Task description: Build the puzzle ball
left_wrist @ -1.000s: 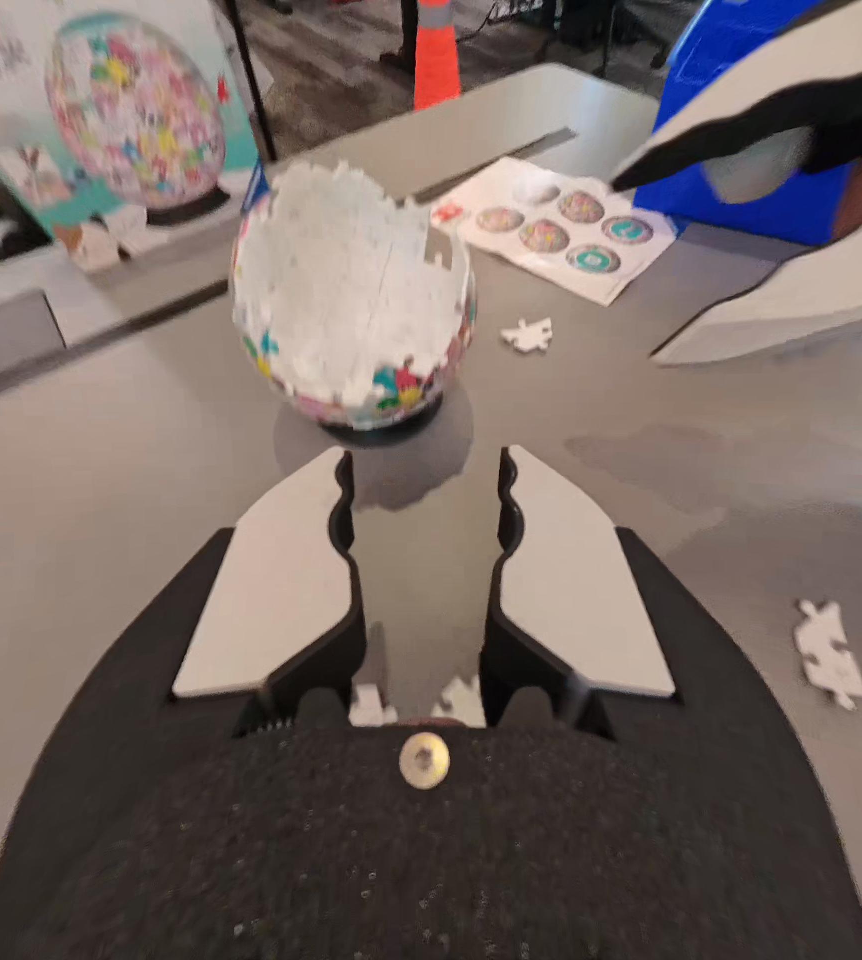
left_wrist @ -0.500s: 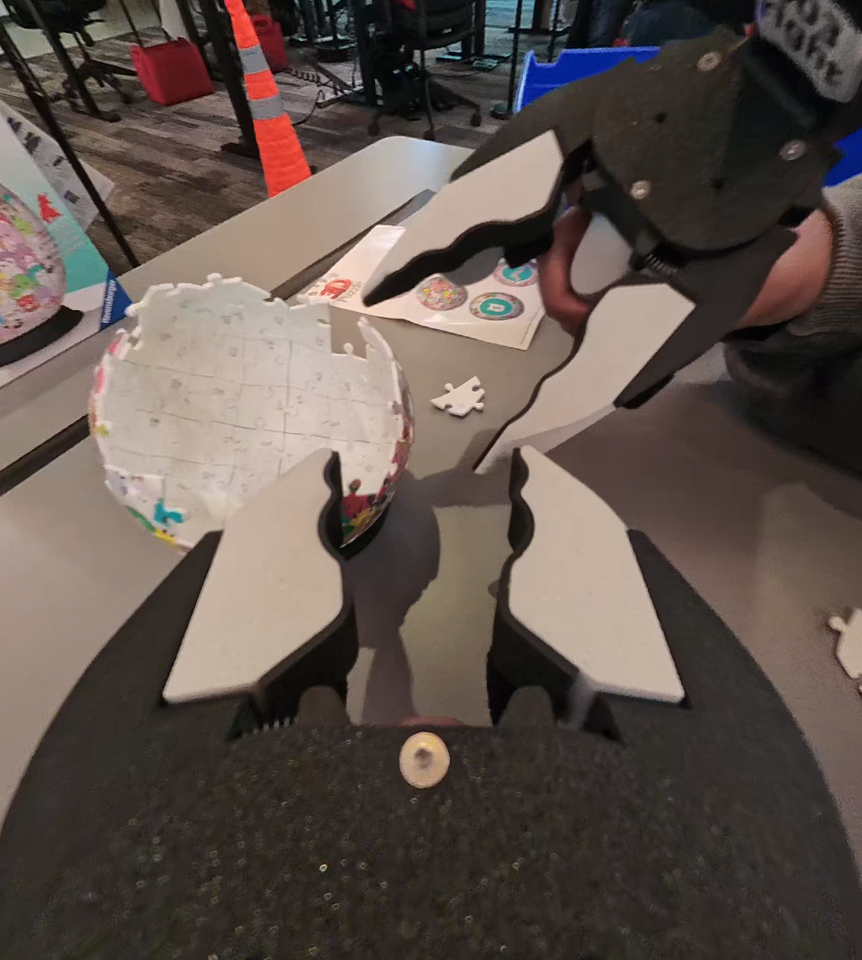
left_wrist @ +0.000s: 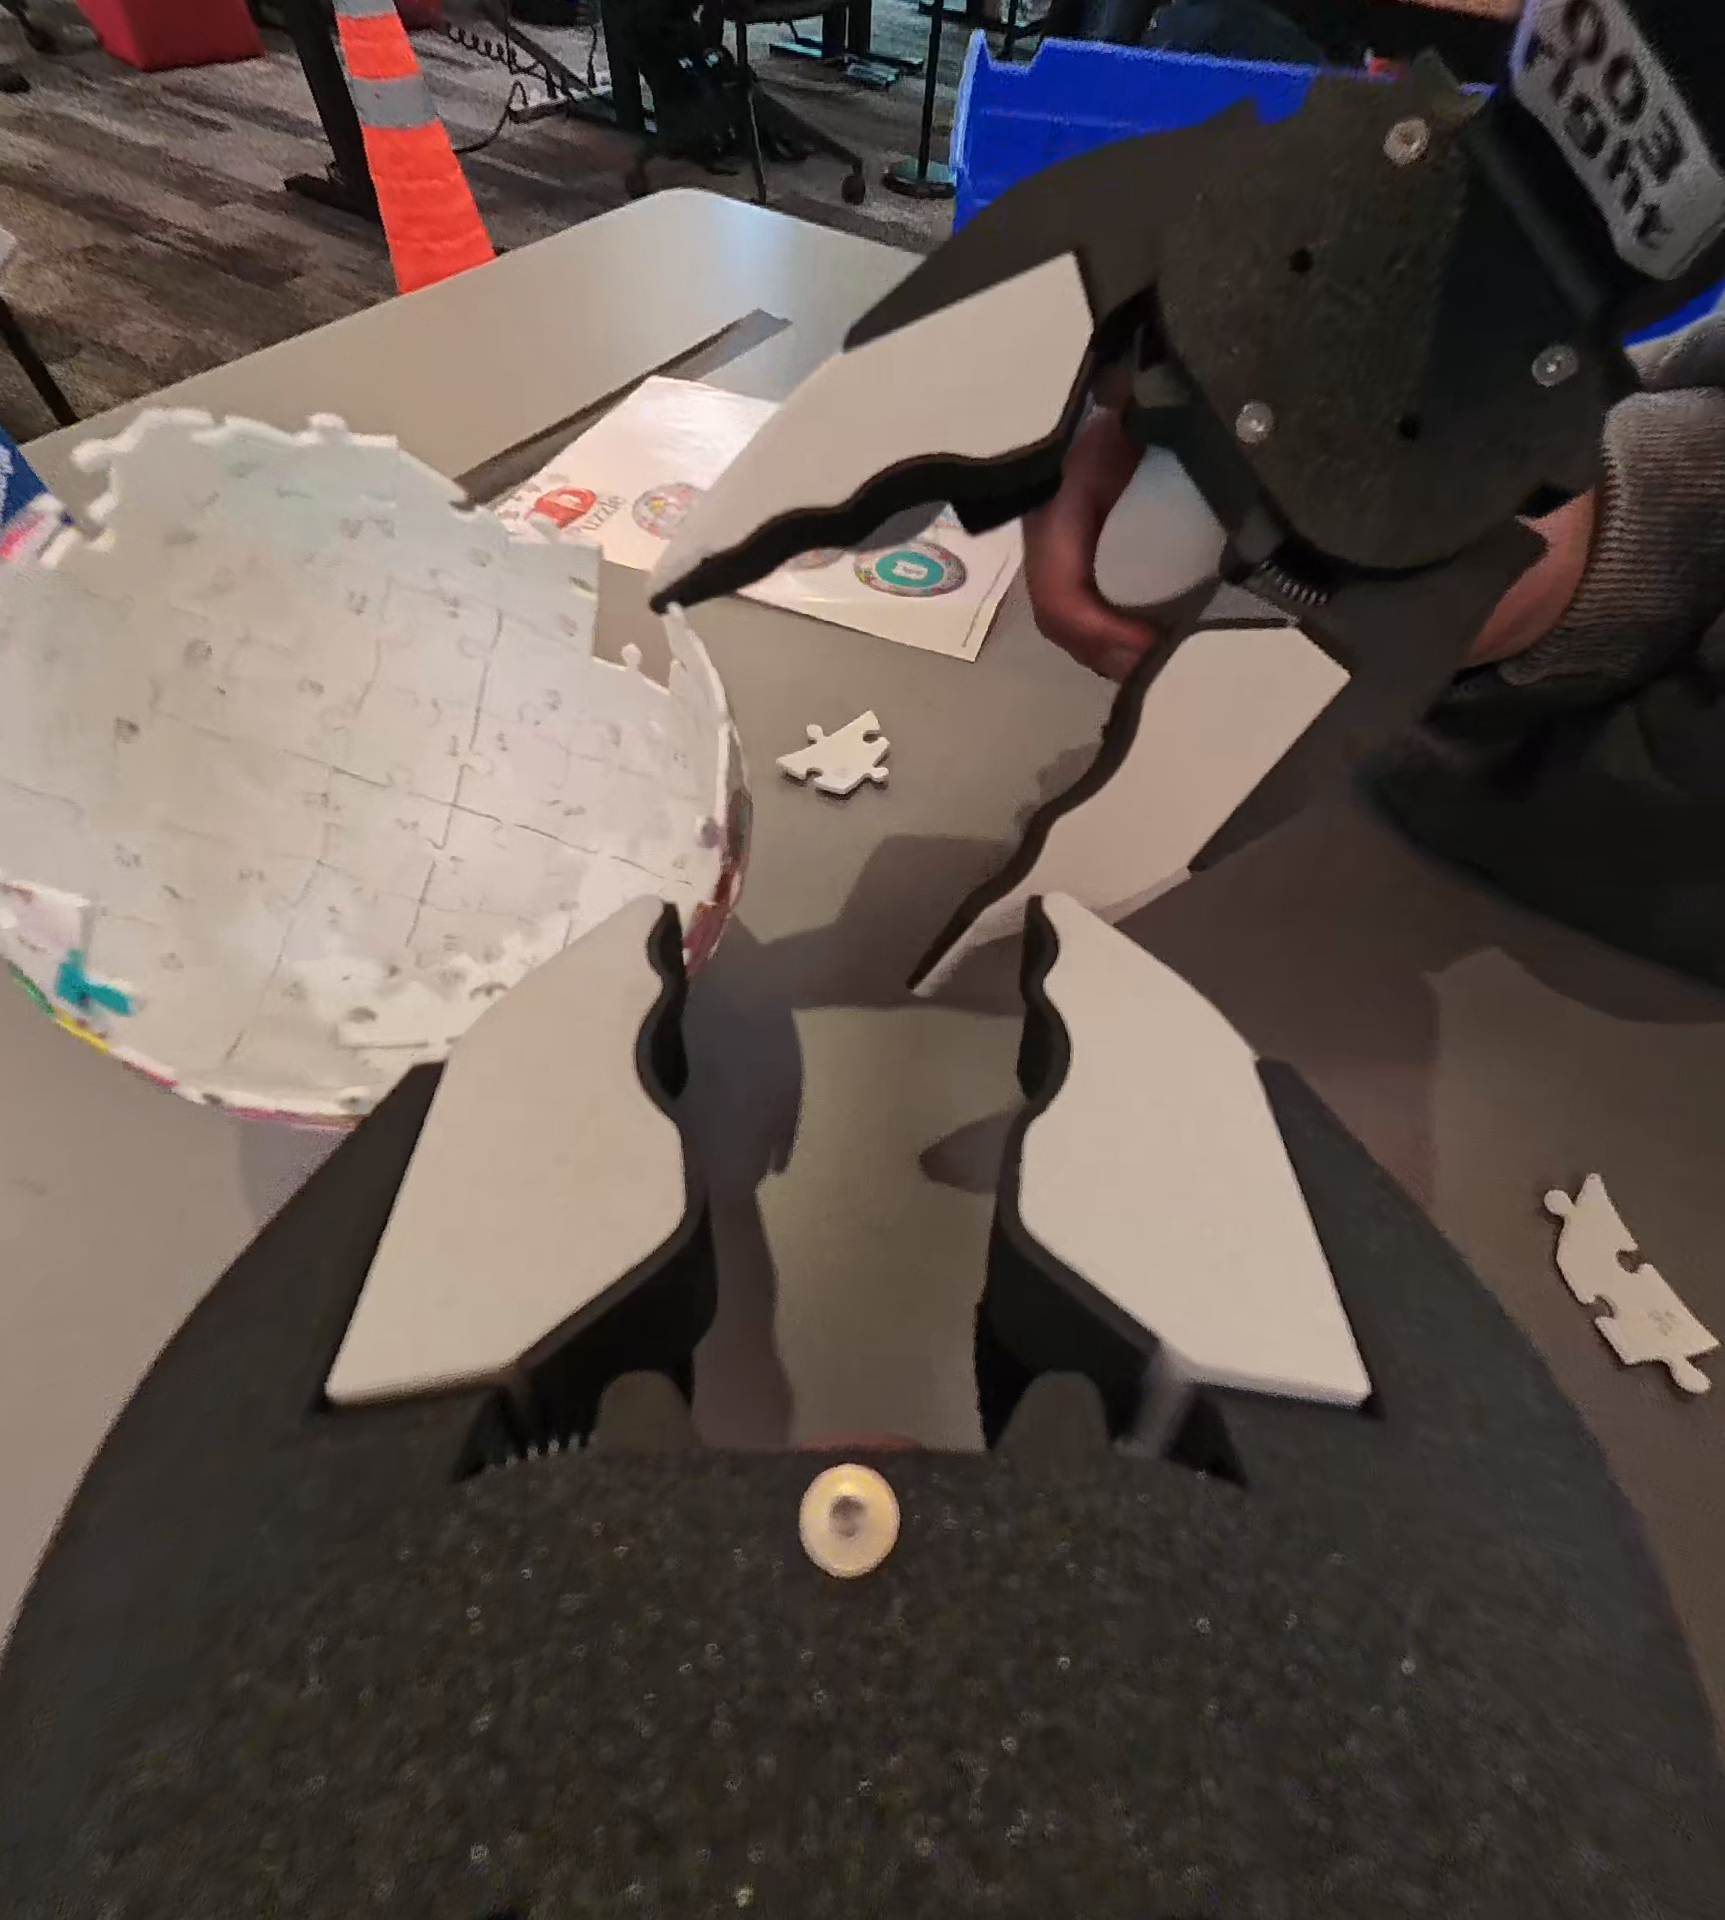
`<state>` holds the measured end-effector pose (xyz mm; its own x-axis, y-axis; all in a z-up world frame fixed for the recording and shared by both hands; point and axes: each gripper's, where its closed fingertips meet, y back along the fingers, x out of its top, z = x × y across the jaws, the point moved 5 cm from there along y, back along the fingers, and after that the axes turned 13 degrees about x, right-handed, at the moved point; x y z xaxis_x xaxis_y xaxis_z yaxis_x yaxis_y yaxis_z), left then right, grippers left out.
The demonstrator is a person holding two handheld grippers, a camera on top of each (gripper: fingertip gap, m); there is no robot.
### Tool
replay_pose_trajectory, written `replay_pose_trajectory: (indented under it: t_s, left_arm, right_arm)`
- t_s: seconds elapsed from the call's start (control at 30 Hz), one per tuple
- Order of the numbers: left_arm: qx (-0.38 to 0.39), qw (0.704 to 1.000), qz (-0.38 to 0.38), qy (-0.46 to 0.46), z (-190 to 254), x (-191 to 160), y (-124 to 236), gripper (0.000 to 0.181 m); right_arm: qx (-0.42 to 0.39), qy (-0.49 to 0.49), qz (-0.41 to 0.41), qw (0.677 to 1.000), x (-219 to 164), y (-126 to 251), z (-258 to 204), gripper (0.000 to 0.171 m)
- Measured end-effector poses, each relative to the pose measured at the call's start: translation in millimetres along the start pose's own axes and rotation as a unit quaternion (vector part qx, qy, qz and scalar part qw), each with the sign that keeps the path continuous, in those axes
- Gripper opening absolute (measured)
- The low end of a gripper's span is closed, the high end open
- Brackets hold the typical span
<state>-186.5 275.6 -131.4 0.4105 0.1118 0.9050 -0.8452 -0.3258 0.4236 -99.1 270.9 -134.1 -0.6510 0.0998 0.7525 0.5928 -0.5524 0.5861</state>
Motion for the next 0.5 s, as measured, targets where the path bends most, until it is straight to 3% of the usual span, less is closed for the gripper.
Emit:
replay_pose_trajectory:
  t_s: [0.5]
  left_arm:
    - [-0.001,0.998,-0.057,0.024,-7,-15,-3,0.066]
  right_arm:
    - [0.010,-0.006,-0.042,0.999,-12,-11,-19,0.092]
